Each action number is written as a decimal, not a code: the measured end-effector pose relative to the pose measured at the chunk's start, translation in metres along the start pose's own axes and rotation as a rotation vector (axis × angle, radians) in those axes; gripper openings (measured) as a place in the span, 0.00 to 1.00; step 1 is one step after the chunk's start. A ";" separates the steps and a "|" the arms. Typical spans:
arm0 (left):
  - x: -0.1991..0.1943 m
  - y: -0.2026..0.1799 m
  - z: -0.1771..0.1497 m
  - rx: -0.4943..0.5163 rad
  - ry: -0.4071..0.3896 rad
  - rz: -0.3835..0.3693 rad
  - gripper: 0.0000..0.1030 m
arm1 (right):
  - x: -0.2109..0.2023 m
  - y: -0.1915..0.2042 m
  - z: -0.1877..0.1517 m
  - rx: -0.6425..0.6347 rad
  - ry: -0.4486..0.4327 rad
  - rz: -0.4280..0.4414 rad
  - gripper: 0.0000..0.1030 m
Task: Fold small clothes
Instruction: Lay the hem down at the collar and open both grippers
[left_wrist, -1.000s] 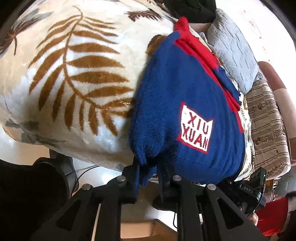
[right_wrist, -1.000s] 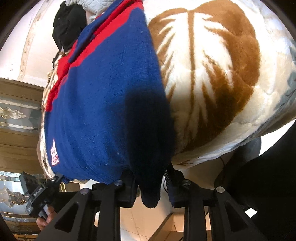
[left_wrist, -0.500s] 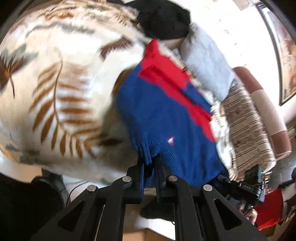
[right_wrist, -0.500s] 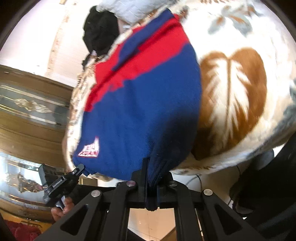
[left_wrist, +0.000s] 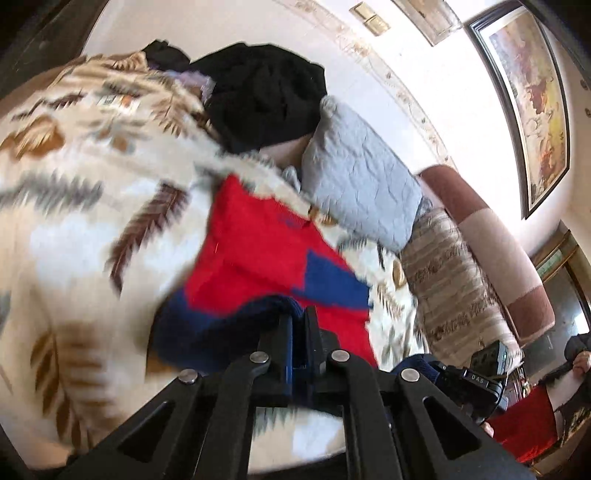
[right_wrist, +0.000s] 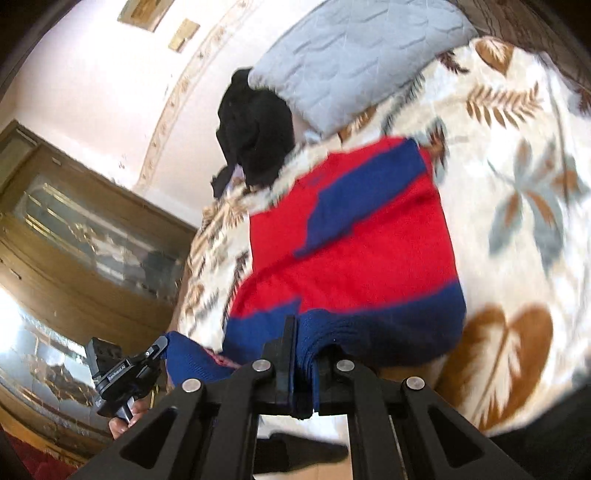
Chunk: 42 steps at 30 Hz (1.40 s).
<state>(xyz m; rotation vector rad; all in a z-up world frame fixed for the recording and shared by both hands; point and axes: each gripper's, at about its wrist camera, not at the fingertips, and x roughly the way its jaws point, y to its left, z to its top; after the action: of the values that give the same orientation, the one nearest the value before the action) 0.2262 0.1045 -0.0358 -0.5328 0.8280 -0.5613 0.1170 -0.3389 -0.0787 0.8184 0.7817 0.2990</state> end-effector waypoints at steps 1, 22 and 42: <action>0.006 0.000 0.013 -0.001 -0.010 -0.002 0.05 | 0.002 0.000 0.010 0.004 -0.017 0.002 0.07; 0.179 0.041 0.173 -0.006 -0.046 0.161 0.05 | 0.131 -0.045 0.215 0.049 -0.191 -0.076 0.07; 0.280 0.042 0.159 0.289 0.017 0.610 0.07 | 0.234 -0.057 0.223 -0.224 -0.101 -0.468 0.07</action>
<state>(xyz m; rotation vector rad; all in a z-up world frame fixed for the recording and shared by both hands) 0.5173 -0.0113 -0.1200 0.0027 0.8566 -0.1155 0.4371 -0.3750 -0.1437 0.4185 0.8037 -0.0725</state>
